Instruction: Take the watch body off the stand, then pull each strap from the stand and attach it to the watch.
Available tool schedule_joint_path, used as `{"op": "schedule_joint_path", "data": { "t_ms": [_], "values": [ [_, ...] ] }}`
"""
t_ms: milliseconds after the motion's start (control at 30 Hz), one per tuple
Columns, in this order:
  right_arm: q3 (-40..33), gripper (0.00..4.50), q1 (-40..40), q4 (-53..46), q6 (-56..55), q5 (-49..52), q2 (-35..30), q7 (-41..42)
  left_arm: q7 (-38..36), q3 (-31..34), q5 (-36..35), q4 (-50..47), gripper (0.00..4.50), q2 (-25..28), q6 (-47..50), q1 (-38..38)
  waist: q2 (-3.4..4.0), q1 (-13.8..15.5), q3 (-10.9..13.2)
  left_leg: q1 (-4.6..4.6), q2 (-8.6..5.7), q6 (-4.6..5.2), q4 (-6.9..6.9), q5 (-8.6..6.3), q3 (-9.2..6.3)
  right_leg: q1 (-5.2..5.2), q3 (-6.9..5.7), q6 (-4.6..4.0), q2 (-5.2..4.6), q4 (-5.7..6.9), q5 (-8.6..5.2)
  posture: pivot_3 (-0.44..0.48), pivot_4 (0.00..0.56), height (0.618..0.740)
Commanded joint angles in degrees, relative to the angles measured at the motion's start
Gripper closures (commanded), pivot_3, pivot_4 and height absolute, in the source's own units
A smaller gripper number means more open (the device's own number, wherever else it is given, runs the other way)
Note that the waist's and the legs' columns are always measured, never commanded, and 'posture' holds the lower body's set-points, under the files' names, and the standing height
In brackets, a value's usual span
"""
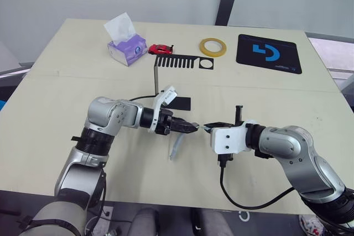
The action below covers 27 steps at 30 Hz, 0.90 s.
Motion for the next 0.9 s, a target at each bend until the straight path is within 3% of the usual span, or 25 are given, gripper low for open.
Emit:
{"op": "schedule_joint_path", "data": {
  "t_ms": [33, 900],
  "values": [
    [-0.1, 4.5, -1.2, -1.9, -0.2, 0.3, 0.3, 0.1, -0.2, 0.5, -0.2, -0.3, 2.76, -0.4, -0.8, -1.2, 0.0, 0.0, 0.0, 0.0, 0.0, 0.0, 0.0, 0.0, 0.0, 0.0, 0.0, 0.0, 0.0, 0.0, 0.0, 0.0, 0.15, 0.738],
    [2.2, 4.5, -2.5, -1.6, 1.0, -1.6, 1.2, 0.5, 1.9, 2.0, -1.1, -1.6, 2.76, -2.2, 0.3, -0.5, 0.0, 0.0, 0.0, 0.0, 0.01, -0.01, 0.0, 0.0, 0.0, 0.0, 0.0, 0.0, 0.01, 0.0, 0.0, 0.0, 0.15, 0.738]
  ]
}}
